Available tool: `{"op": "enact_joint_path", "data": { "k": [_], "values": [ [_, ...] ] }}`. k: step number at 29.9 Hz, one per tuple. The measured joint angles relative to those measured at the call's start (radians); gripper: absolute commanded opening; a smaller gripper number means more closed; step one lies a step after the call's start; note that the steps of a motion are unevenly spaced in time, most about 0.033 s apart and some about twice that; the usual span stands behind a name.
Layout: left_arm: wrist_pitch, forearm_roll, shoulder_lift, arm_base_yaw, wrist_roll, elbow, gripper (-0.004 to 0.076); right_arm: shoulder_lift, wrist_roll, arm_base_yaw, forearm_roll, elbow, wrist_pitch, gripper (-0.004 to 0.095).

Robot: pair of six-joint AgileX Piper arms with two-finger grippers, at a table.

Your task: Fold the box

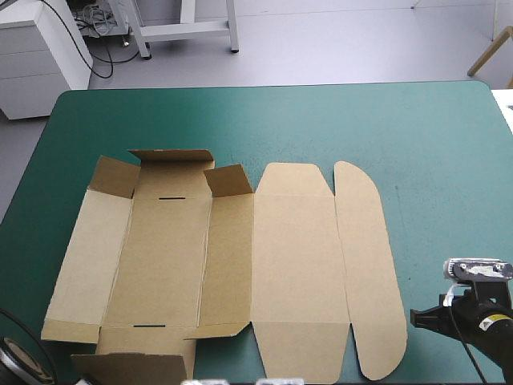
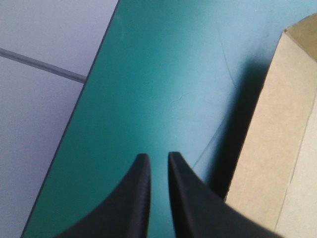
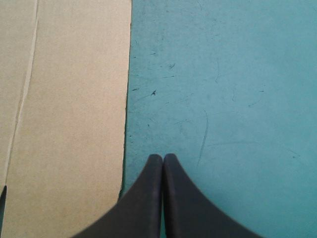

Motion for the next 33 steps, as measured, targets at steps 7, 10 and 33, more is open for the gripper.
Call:
{"op": "enact_joint_path", "data": {
  "k": [7, 10, 33],
  "values": [
    [0.002, 0.086, 0.000, 0.000, -0.036, 0.000, 0.0544, 0.000, 0.000, 0.000, 0.000, 0.000, 0.000, -0.0019],
    [0.003, 0.086, 0.002, 0.000, -0.053, 0.001, 0.0544, 0.000, 0.000, 0.000, 0.000, 0.000, 0.000, -0.0019],
    [-0.030, -0.168, 0.088, 0.000, 0.291, 0.464, 0.0489, 0.000, -0.004, 0.000, 0.002, 0.001, 0.000, -0.0019]
  ]
}}
